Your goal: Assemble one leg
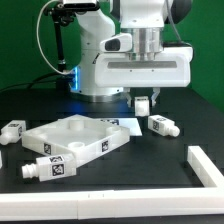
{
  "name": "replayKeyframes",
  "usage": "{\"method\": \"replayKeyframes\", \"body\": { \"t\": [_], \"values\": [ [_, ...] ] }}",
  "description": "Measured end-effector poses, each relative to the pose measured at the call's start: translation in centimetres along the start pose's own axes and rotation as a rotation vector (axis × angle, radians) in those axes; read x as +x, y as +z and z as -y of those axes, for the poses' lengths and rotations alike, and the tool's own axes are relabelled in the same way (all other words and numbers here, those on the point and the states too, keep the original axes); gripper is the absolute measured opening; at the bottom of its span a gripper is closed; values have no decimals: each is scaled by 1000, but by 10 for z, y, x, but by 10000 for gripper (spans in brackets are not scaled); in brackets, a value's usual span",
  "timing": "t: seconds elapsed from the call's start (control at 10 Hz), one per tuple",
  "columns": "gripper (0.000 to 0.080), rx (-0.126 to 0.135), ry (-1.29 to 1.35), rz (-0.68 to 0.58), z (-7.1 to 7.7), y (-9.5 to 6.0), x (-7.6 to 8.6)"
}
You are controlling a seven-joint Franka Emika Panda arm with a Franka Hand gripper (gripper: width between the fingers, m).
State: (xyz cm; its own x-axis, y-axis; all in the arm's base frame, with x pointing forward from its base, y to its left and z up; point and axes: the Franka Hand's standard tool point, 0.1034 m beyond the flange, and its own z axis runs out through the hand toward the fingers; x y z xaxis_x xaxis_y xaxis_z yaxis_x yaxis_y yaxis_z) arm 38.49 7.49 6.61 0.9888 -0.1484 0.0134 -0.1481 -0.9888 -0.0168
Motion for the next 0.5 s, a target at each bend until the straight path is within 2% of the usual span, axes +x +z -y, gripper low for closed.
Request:
{"method": "replayKeyframes", "body": {
  "t": [0.3, 0.5],
  "values": [
    [282, -1, -4, -1, 0, 1, 1],
    [282, -17, -124, -44, -7, 15, -6]
  ]
}}
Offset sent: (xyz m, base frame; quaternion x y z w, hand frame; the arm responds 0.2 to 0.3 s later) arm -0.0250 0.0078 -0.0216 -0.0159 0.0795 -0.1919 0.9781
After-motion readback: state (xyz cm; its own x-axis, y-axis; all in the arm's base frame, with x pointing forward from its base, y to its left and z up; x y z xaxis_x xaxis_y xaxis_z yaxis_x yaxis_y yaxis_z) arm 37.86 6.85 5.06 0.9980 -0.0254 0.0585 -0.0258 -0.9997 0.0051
